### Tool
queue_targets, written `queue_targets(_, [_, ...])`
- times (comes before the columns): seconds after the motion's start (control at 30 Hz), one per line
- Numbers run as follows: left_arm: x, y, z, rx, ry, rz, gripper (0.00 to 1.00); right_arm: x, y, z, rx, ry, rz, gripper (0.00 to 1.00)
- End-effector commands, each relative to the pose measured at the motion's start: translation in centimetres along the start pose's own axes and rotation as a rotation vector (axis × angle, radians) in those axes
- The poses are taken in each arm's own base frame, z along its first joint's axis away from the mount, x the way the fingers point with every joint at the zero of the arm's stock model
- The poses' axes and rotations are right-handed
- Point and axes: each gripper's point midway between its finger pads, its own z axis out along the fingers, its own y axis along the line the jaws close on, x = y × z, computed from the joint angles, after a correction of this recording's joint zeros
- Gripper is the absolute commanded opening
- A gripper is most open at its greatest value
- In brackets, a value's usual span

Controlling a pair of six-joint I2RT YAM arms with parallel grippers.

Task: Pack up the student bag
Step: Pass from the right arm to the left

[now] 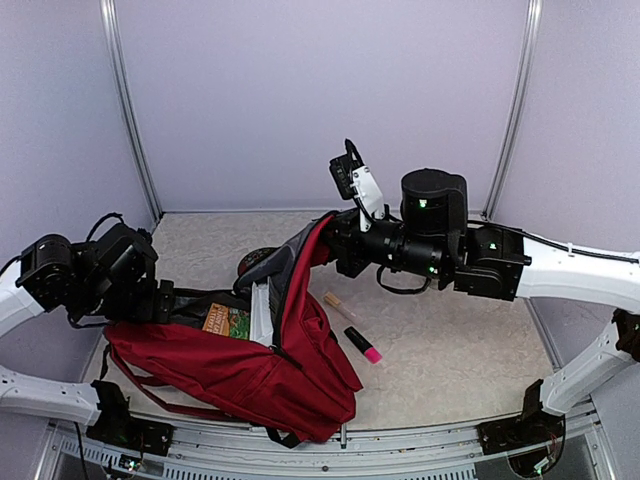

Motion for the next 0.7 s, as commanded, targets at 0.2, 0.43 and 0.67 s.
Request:
queue_targets(0.2, [-3.8,3.0,-1.6,-0.09,-0.036,-0.045,0.99,-1.7,-0.2,-0.5,-0.004,-0.048,0.005,0.0])
queue_targets(0.43, [-2.3,3.6,0.1,-0.066,0.049,-0.069,0.99,-2.2,0.2,-0.2,-0.025,-0.056,-0.029,0.0])
queue_targets(0.67, [-1.1,6.3,2.1,-0.138,0.126,-0.153,0.99,-2.8,0.8,0.2,-0.074,-0.064,-0.059,0.0])
